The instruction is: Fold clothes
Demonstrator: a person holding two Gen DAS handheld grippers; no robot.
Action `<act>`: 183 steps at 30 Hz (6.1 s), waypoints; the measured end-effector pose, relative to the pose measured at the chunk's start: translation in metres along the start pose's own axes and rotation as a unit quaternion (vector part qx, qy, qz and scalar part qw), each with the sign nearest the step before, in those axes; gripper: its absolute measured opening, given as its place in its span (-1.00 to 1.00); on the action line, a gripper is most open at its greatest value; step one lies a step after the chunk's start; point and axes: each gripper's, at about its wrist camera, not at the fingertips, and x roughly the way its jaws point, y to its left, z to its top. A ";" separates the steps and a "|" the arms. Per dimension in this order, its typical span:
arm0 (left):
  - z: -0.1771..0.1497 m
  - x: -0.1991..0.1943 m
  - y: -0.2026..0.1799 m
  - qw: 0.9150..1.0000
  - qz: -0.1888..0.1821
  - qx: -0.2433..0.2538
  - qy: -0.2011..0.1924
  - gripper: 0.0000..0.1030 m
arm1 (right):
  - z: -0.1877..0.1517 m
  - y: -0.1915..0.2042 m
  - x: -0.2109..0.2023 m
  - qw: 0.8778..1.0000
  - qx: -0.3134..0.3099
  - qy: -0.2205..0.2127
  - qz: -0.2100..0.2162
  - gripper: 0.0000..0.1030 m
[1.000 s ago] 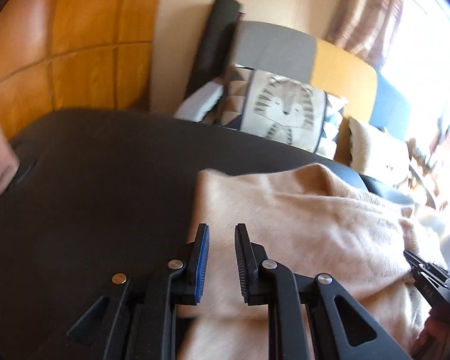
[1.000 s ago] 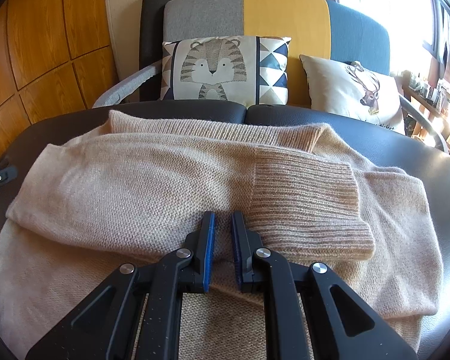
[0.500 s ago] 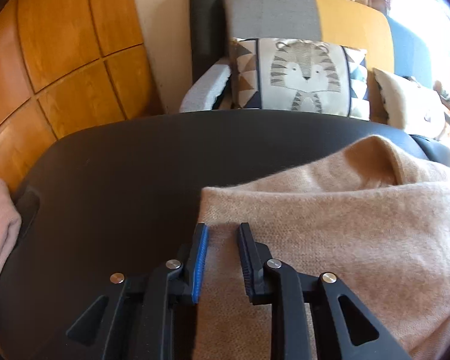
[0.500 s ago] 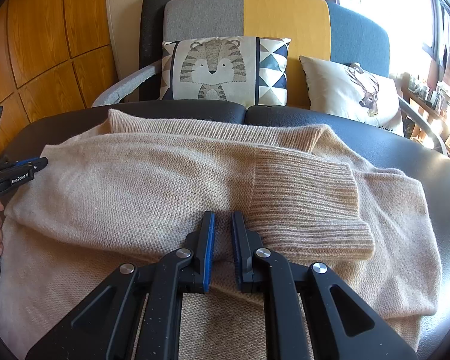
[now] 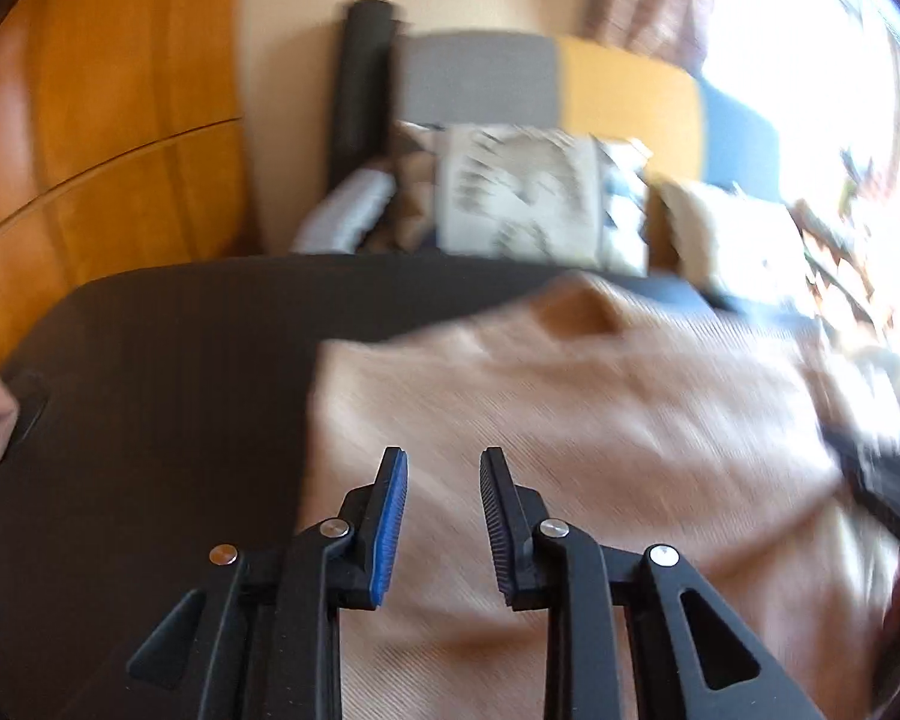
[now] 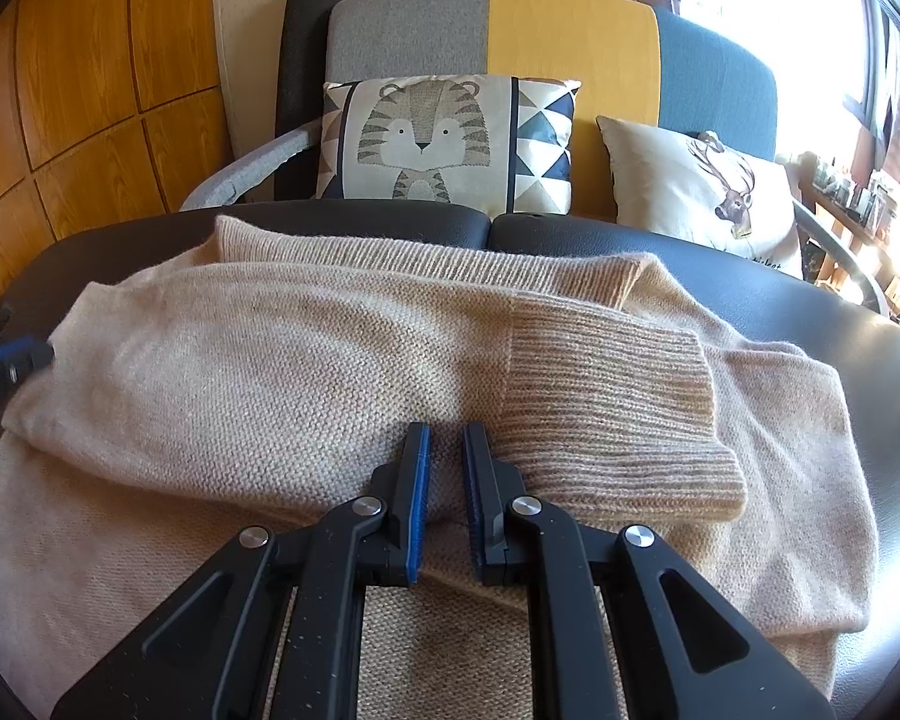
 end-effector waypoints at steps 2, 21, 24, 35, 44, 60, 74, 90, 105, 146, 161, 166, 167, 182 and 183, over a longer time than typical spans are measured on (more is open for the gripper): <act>-0.006 0.014 0.003 0.999 0.015 -0.005 0.035 -0.50 | 0.000 -0.001 0.000 1.000 0.002 0.000 0.002 -0.79; -0.016 0.004 0.002 1.000 0.024 -0.005 0.019 -0.44 | 0.012 0.053 -0.032 0.996 -0.045 0.022 0.070 -0.72; -0.016 0.004 0.005 1.000 0.014 -0.014 0.019 -0.44 | 0.004 0.067 -0.017 0.996 -0.067 0.041 0.053 -0.72; -0.016 0.003 0.005 1.000 0.012 -0.014 0.018 -0.44 | -0.026 -0.060 -0.052 0.996 0.079 0.025 -0.036 -0.72; -0.018 0.005 0.003 1.000 0.020 -0.003 0.013 -0.44 | -0.056 -0.172 -0.045 0.981 0.174 0.043 -0.077 -0.79; -0.014 0.003 -0.002 0.999 0.023 0.023 0.031 -0.48 | -0.109 -0.091 -0.101 0.993 0.111 0.036 -0.006 -0.71; -0.054 -0.030 -0.013 0.995 -0.024 0.090 0.046 -0.46 | -0.100 -0.094 -0.088 0.994 0.102 0.043 -0.007 -0.70; -0.033 0.015 -0.037 0.985 0.045 0.162 0.030 -0.46 | -0.060 -0.111 -0.048 0.989 0.136 0.060 -0.017 -0.70; -0.103 -0.076 -0.001 0.991 -0.066 0.111 0.045 -0.46 | -0.132 -0.072 -0.132 0.993 0.094 0.066 0.025 -0.19; -0.209 -0.117 0.123 0.892 -0.387 -0.200 0.119 -0.47 | -0.252 -0.136 -0.187 0.914 0.238 0.148 0.294 0.08; -0.223 -0.104 0.121 0.864 -0.431 -0.217 0.146 -0.47 | -0.247 -0.113 -0.163 0.901 0.197 0.196 0.334 0.11; -0.226 -0.103 0.122 0.858 -0.439 -0.220 0.153 -0.47 | -0.233 -0.096 -0.175 0.899 0.161 0.152 0.378 0.05; -0.226 -0.104 0.122 0.857 -0.439 -0.219 0.155 -0.47 | -0.230 -0.096 -0.177 0.898 0.161 0.143 0.384 0.05; -0.226 -0.098 0.090 0.857 -0.440 -0.156 0.220 -0.46 | -0.225 -0.097 -0.173 0.889 0.200 0.146 0.385 0.05; -0.227 -0.099 0.093 0.854 -0.444 -0.162 0.217 -0.46 | -0.225 -0.097 -0.173 0.888 0.202 0.142 0.387 0.05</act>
